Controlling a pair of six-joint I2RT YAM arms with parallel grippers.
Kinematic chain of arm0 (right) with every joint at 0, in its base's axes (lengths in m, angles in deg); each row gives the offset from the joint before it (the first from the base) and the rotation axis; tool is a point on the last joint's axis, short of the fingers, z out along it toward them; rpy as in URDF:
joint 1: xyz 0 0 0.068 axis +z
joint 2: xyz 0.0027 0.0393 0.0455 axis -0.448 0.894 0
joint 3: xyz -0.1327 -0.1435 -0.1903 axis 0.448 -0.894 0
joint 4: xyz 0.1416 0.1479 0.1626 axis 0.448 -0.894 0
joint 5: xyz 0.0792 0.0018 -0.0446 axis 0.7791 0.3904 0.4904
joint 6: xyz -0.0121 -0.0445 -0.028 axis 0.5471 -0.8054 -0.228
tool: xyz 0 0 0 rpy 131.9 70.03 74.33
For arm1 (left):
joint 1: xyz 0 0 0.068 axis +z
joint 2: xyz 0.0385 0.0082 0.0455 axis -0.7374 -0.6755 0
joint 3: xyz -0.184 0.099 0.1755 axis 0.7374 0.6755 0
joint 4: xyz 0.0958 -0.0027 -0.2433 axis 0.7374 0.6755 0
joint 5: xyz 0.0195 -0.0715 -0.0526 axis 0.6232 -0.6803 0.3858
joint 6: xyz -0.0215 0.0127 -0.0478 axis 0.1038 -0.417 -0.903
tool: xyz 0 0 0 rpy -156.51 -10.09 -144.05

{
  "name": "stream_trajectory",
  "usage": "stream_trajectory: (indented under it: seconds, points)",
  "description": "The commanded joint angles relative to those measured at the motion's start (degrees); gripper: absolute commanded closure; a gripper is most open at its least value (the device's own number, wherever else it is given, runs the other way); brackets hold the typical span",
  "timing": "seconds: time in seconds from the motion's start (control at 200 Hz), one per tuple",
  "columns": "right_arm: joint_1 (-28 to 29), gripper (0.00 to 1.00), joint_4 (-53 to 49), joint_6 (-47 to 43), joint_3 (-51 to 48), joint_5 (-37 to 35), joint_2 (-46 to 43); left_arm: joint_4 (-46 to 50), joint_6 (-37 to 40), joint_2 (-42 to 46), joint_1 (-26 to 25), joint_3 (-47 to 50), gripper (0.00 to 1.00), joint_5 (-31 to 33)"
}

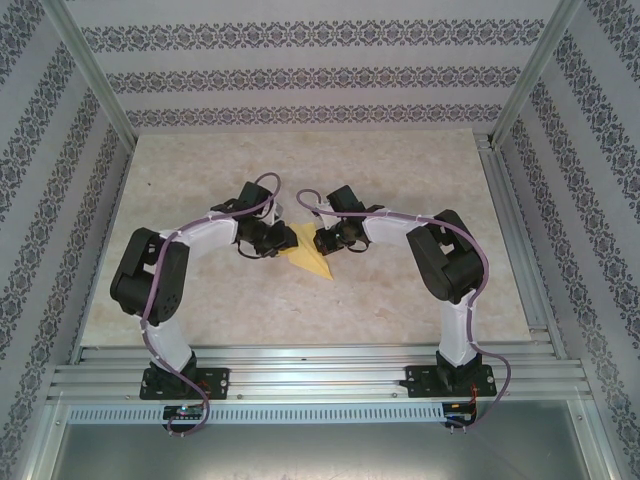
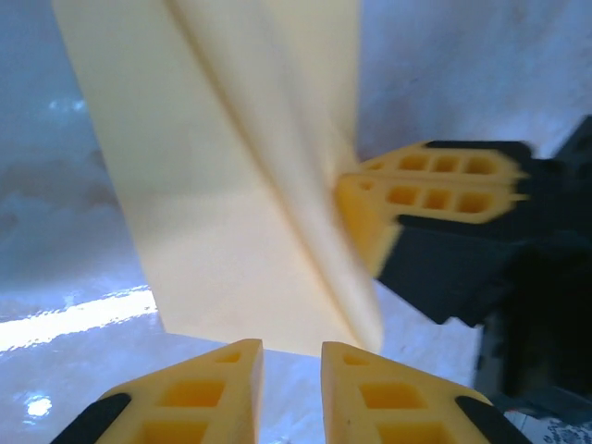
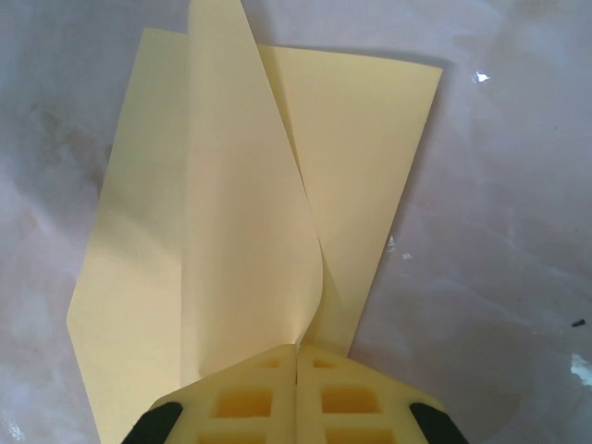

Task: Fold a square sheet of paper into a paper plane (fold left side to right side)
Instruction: Fourth fold the wing at the center of the table.

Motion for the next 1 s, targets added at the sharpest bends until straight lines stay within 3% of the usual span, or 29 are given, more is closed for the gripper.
stream_trajectory:
  seconds: [0.0,0.1,0.21,0.994]
  points:
    - [0.0,1.00,-0.6,0.2,-1.1,-0.2,1.5,-3.0,-2.3,0.1,0.7,-2.5,0.83,-2.3]
    - [0.0,1.00,-0.6,0.2,-1.1,-0.2,1.5,-9.7,-6.4,-3.5,0.7,-2.6,0.95,-5.7]
    - [0.1,1.00,-0.5,0.2,-1.0,-0.2,1.6,-10.8,-7.5,-6.7,0.6,-4.1,1.00,-4.9]
    - [0.8,1.00,-1.8,-0.3,0.0,-0.6,2.6,-10.9,-8.6,-16.3,-1.4,-10.8,1.00,-3.5]
